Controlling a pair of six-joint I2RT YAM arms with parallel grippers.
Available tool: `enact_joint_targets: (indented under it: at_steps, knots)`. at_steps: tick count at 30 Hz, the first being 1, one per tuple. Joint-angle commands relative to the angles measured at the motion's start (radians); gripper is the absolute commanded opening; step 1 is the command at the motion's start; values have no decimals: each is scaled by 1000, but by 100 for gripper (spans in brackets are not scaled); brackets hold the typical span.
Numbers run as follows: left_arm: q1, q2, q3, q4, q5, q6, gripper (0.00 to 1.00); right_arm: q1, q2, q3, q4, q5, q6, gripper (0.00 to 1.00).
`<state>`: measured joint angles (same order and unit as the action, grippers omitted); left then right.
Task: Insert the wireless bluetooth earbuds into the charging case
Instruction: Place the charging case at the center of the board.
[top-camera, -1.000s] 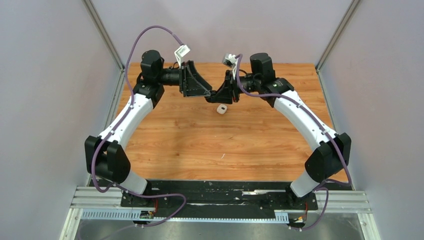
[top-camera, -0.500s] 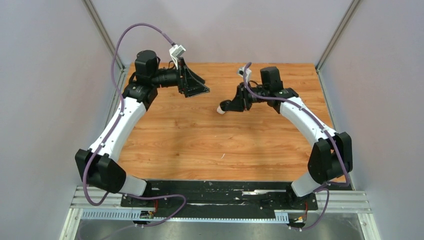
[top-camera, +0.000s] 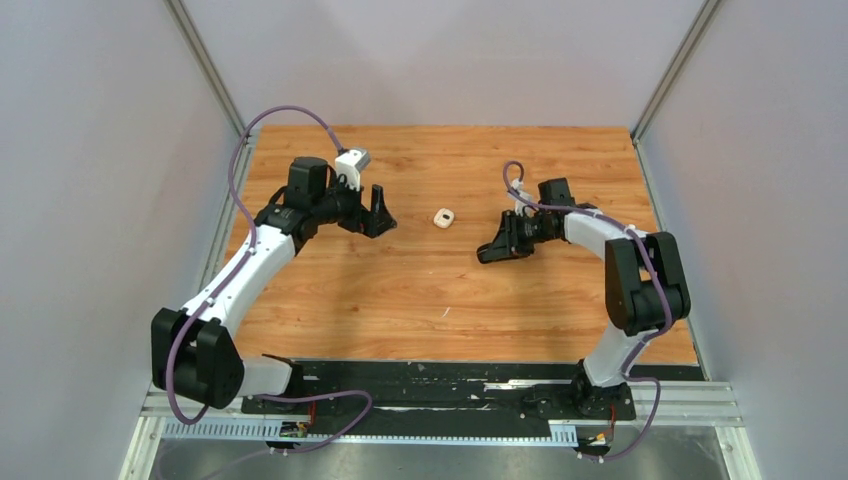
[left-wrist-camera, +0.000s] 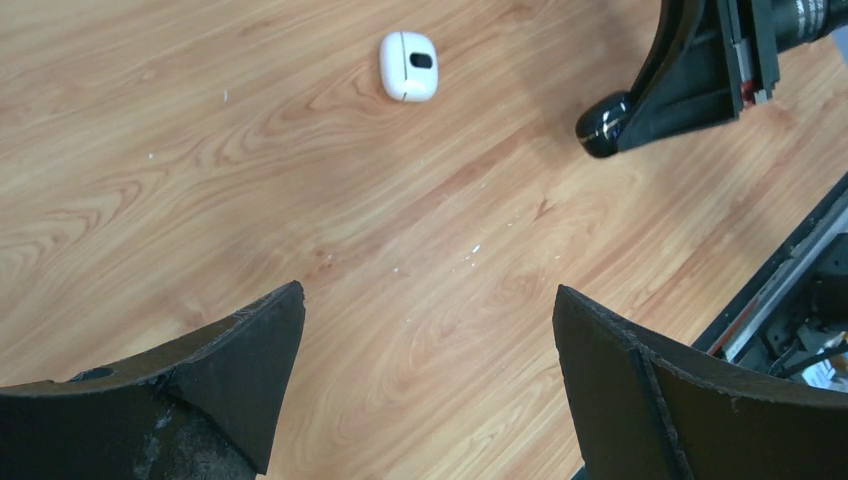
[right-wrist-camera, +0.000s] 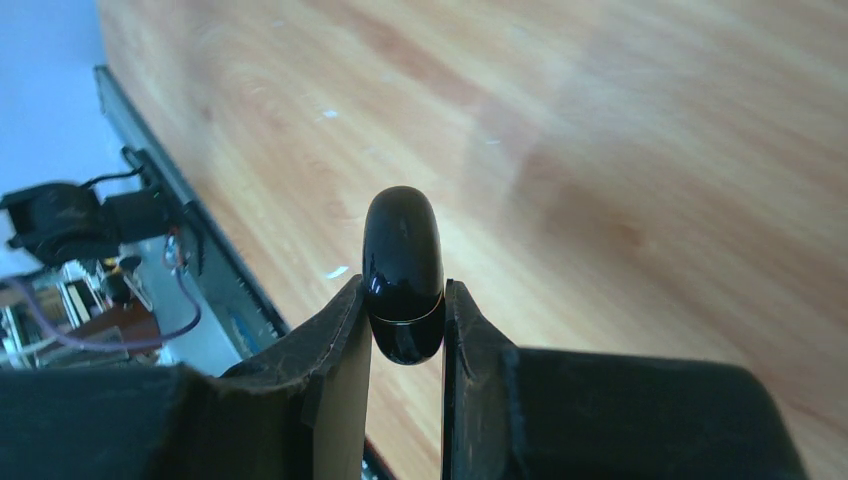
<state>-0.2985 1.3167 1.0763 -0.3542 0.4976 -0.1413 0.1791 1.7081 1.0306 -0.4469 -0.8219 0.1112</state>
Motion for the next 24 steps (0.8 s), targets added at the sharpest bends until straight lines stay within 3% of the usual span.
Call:
enact_joint_targets:
  at_steps: [1, 4, 5, 7, 8, 9, 14, 18, 20, 24]
  knots:
    - [4, -24, -7, 17, -52, 47, 100, -33, 92, 39, 78, 76, -13, 15]
    - [4, -21, -8, 23, -40, 38, 100, -33, 153, 71, 78, 52, -36, 18]
    - [4, -19, -6, 24, -39, 36, 100, -34, 167, 79, 77, 45, -39, 26]
    - [4, -17, -5, 25, -40, 38, 100, -43, 176, 90, 67, 48, -46, 58]
    - [4, -18, -4, 24, -43, 38, 100, -53, 168, 101, 50, 67, -56, 88]
    - [4, -18, -1, 21, -51, 39, 100, -66, 153, 112, 27, 109, -61, 99]
    - [4, -33, 21, 6, -112, 63, 100, -170, 16, 192, -113, 288, -66, 100]
    - [4, -66, 31, 28, -193, 129, 100, -170, -130, 274, -185, 635, -47, 100]
    - [4, -73, 42, 29, -217, 170, 100, -170, -208, 284, -183, 648, -55, 100]
    - [4, -68, 61, 32, -235, 199, 100, -170, -293, 325, -202, 531, -5, 100]
